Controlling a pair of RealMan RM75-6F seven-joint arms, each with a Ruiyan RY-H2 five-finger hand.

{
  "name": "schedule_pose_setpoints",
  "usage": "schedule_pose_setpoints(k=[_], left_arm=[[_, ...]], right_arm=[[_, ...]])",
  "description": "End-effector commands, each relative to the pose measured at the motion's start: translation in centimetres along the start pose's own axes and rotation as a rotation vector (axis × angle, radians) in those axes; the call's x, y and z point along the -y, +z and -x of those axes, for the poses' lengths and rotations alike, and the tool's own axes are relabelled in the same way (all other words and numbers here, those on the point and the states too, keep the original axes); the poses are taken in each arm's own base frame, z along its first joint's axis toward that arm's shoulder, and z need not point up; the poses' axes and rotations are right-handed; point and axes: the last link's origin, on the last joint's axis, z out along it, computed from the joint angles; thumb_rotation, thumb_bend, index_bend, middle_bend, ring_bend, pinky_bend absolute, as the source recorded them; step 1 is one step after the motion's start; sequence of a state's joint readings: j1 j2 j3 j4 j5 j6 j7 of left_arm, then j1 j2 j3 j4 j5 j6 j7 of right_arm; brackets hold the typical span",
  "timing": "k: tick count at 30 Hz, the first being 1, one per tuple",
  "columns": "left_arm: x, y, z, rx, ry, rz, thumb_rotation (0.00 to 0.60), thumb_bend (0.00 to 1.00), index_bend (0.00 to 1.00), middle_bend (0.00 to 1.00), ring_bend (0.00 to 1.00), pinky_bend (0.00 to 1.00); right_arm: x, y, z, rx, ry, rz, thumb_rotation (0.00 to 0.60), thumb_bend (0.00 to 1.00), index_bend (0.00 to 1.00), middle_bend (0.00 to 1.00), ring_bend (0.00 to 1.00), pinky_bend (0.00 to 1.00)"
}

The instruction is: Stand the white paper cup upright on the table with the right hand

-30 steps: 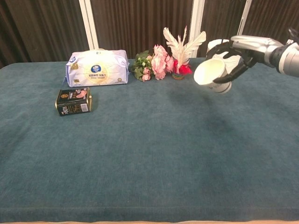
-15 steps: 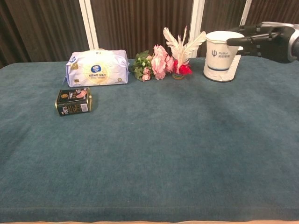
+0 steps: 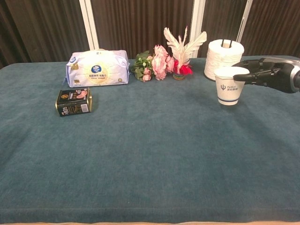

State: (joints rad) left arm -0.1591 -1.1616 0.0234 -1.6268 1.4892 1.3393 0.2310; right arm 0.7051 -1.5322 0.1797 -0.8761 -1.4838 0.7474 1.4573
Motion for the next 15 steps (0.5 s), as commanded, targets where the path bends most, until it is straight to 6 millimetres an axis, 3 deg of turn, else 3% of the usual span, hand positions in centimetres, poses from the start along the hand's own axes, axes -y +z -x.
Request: schedule_pose_setpoints(k=[1,15], left_arm=[[0.0,0.0,0.1,0.003,0.002,0.001,0.599,0.04,0.0,0.0,0.0,0.0],[-0.1,0.1,0.1,0.009,0.009,-0.006,0.599,0.04,0.0,0.0,0.0,0.0]], right_arm=[[-0.4,0.0,0.1,0.006,-0.009,0.005,0.6,0.3,0.42,0.13,0.03,0.13],[-2.3,0.0,-0.1,0.005,-0.042,0.057,0.6,0.3,0.42,0.13,0.03,0.13]])
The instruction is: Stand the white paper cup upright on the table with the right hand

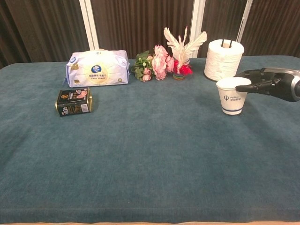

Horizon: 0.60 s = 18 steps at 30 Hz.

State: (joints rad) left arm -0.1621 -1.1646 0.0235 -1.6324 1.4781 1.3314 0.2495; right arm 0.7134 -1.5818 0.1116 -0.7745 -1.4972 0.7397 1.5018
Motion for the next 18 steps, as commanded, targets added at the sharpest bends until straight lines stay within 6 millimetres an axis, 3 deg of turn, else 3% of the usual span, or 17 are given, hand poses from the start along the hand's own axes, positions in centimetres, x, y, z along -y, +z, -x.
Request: schedule_pose_setpoints(k=[1,10,18], left_arm=[[0.0,0.0,0.0,0.0,0.001,-0.003,0.599,0.04,0.0,0.0,0.0,0.0],[-0.1,0.0,0.0,0.008,0.006,-0.008,0.599,0.04,0.0,0.0,0.0,0.0],[-0.2,-0.1,-0.2,0.001,0.004,-0.004,0.599,0.04,0.0,0.0,0.0,0.0]], right_arm=[[-0.3,0.0,0.0,0.001,-0.011,0.008,0.6,0.3,0.42,0.12,0.03,0.13],[-1.1,-0.6,-0.4,0.005,-0.052,0.025,0.6,0.29,0.37,0.08,0.03,0.13],[-1.1,-1.4,-1.1,-0.005,-0.079,0.01,0.599,0.27,0.23,0.06,0.03,0.13]])
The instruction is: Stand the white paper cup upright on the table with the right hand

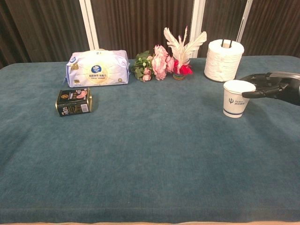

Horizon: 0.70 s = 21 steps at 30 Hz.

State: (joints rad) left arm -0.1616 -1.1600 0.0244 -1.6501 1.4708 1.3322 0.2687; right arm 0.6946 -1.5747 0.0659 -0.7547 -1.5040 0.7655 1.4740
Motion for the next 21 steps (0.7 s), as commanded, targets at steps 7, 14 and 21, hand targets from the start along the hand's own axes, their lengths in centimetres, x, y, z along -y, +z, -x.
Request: schedule_pose_setpoints(k=[7,14,21], left_arm=[[0.0,-0.3,-0.1,-0.007,-0.003,0.007,0.599,0.04,0.0,0.0,0.0,0.0],[-0.1,-0.7,-0.2,-0.012,-0.006,0.013,0.599,0.04,0.0,0.0,0.0,0.0],[-0.1,-0.8,-0.4,-0.024,-0.012,0.01,0.599,0.04,0.0,0.0,0.0,0.0]], right_arm=[[0.2,-2.0,-0.9,-0.003,-0.081,-0.041,0.568,0.27,0.09,0.06,0.03,0.13],[-0.2,-4.5,-2.4,-0.036,-0.289,-0.059,0.537,0.27,0.09,0.06,0.03,0.13],[2.0,-7.4,-4.2,-0.164,-0.59,-0.177,0.533,0.26,0.04,0.06,0.03,0.13]])
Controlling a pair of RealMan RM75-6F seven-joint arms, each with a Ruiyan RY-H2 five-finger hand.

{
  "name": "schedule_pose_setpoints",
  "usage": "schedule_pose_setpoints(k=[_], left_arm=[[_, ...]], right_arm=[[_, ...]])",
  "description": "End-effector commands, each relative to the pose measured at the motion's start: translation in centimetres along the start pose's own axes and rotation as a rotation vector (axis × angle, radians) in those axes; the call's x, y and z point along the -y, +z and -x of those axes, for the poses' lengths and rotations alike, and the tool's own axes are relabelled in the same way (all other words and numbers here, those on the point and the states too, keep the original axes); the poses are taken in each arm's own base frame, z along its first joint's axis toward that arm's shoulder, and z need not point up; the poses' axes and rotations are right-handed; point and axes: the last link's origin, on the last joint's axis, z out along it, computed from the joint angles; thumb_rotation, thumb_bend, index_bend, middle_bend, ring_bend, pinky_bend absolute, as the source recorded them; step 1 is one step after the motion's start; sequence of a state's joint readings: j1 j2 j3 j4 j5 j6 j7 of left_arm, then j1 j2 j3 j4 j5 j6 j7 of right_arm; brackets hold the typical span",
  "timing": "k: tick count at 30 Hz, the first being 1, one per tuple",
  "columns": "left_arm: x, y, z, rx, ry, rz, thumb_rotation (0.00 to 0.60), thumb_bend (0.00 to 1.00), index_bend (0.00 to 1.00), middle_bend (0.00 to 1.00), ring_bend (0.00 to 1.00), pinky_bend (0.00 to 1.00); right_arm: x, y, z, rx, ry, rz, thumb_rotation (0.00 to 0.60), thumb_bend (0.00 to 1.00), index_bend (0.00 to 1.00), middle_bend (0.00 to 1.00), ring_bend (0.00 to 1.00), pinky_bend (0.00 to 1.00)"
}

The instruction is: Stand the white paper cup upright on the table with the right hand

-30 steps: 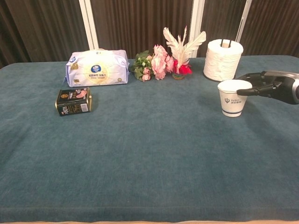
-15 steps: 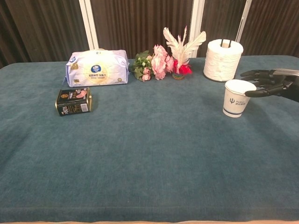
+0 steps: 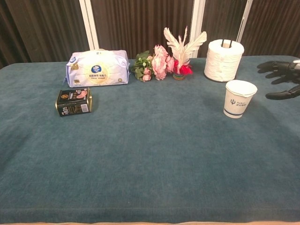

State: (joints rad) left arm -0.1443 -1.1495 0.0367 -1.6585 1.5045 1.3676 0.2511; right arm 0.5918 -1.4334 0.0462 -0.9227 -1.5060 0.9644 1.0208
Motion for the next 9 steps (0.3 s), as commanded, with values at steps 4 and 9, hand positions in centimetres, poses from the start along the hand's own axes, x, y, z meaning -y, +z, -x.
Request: schedule_pose_setpoints(k=[4,9], left_arm=[[0.1,0.0,-0.3,-0.013,-0.007,-0.002,0.599,0.04,0.0,0.0,0.0,0.0],[0.4,-0.1,-0.4,-0.024,-0.015,-0.021,0.599,0.04,0.0,0.0,0.0,0.0]], right_arm=[[1.1,-3.2,-2.7,-0.153,-0.323,-0.032,0.529,0.26,0.04,0.06,0.03,0.13],[1.2,-4.0,-2.5,-0.201,-0.436,0.002,0.529,0.26,0.04,0.06,0.03,0.13]])
